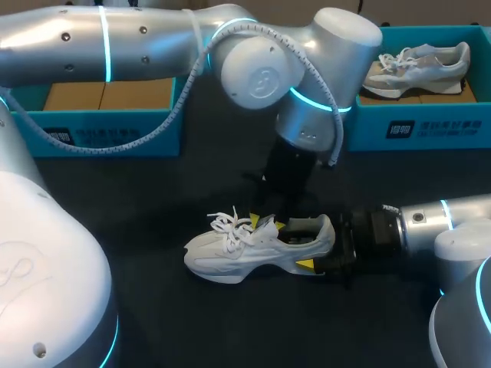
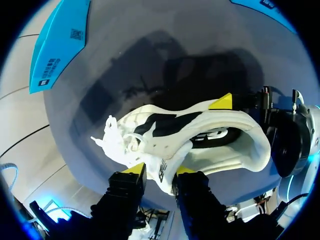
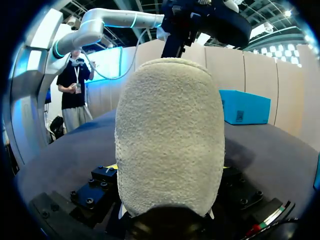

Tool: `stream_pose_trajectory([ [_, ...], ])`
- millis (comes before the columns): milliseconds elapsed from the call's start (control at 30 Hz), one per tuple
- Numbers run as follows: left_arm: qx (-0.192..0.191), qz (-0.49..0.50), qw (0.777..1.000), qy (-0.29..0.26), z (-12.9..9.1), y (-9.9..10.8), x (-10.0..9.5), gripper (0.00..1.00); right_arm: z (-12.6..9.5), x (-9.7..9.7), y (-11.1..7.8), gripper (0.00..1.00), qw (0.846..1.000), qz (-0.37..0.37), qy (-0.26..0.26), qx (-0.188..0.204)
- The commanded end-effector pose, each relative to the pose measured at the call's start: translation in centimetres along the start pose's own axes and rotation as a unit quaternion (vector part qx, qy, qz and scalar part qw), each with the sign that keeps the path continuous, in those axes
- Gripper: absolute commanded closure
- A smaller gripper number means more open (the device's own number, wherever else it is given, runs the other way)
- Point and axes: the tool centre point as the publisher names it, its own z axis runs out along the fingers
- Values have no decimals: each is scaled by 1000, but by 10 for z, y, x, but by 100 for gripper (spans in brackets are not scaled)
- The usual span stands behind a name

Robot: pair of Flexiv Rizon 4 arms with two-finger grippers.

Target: Take the shoe out of the shoebox, open the shoe tongue, remove and reinsert the insole, then place the shoe into the shoebox

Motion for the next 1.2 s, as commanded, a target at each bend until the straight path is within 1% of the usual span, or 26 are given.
stream_pose_trajectory([
  [33, 4, 3, 1000, 1, -2, 1, 3, 76, 1, 0, 2, 100, 1000, 0, 1, 3],
  [200, 9, 4, 1000, 20, -2, 4, -3, 100, 1, 0, 2, 100, 1000, 0, 1, 3],
  [367, 20, 6, 999, 43, -1, 11, -11, 100, 1, 0, 2, 100, 1000, 0, 1, 3],
  [433, 30, 6, 998, 60, -1, 17, -16, 100, 1, 0, 2, 100, 1000, 0, 1, 3],
  [567, 62, -1, 992, 111, -3, 29, -28, 100, 1, 0, 2, 100, 1000, 0, 1, 3],
  [667, 93, -18, 983, 154, -4, 35, -37, 100, 1, 0, 2, 100, 1000, 0, 1, 3],
  [767, 123, -42, 973, 192, -4, 39, -49, 100, 1, 0, 2, 100, 1000, 0, 1, 3],
  [900, 146, -67, 958, 239, 2, 41, -62, 100, 1, 0, 2, 100, 1000, 0, 1, 3],
  [1067, 157, -79, 944, 279, 16, 39, -77, 100, 1, 0, 2, 100, 1000, 0, 1, 3],
  [1200, 148, -83, 937, 304, 29, 35, -86, 100, 1, 0, 2, 100, 1000, 0, 1, 3],
])
